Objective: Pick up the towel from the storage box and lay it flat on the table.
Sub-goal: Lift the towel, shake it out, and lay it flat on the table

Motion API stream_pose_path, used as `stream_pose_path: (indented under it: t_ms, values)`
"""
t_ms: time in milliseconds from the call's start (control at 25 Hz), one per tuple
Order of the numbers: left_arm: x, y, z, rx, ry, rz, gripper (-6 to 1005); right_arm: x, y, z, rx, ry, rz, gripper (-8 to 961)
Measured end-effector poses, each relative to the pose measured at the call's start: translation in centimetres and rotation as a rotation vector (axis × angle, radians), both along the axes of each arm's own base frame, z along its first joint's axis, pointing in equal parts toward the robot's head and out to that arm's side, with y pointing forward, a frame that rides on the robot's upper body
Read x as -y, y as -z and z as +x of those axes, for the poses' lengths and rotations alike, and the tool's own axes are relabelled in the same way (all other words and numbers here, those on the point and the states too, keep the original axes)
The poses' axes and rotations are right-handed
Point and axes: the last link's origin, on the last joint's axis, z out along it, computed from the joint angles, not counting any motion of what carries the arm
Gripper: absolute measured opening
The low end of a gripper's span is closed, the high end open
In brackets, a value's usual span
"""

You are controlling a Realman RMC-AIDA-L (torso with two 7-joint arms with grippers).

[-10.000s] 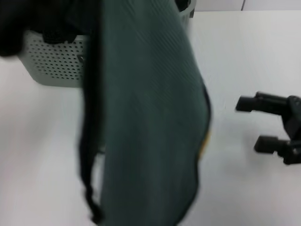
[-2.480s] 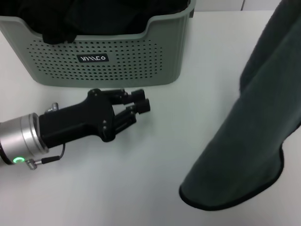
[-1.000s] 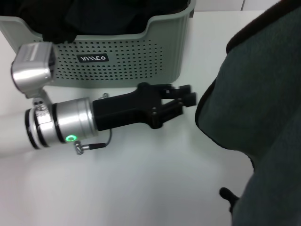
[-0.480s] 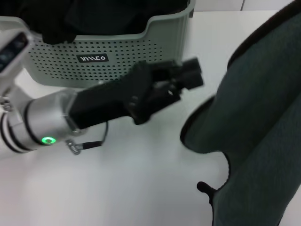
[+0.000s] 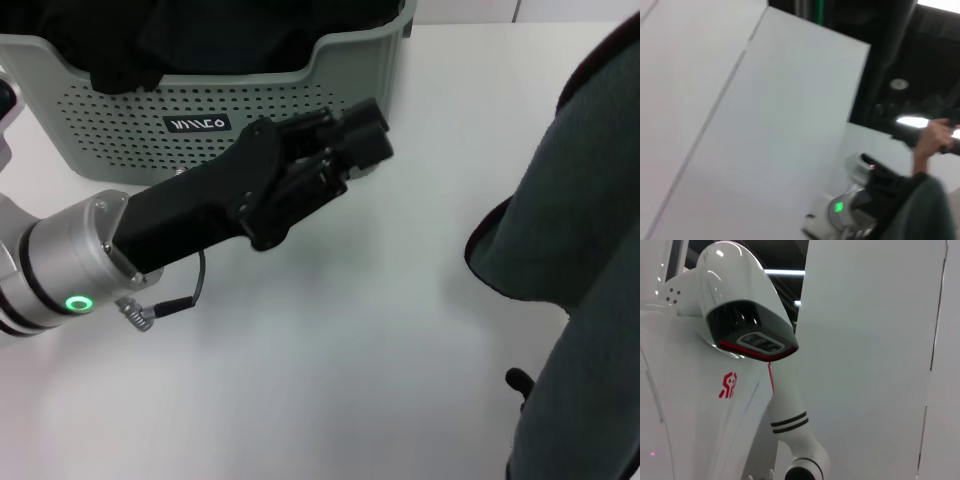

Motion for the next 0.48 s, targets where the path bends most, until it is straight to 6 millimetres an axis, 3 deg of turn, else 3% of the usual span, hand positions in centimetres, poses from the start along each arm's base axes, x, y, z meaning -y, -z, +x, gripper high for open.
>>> stream_pose_path:
  t_ms: [240,480]
  values:
    - [-1.3,0.9,-1.3,-0.084,-0.121,0.043,323,-0.2,0.1,-1.3,-0.009,-0.049,-0.014,58]
    - [-2.8,3.0,-0.7,-0.227,-0.117,-0.01,331,-0.4,0.6,-2.1,-0.011,-0.074,-0.03,60]
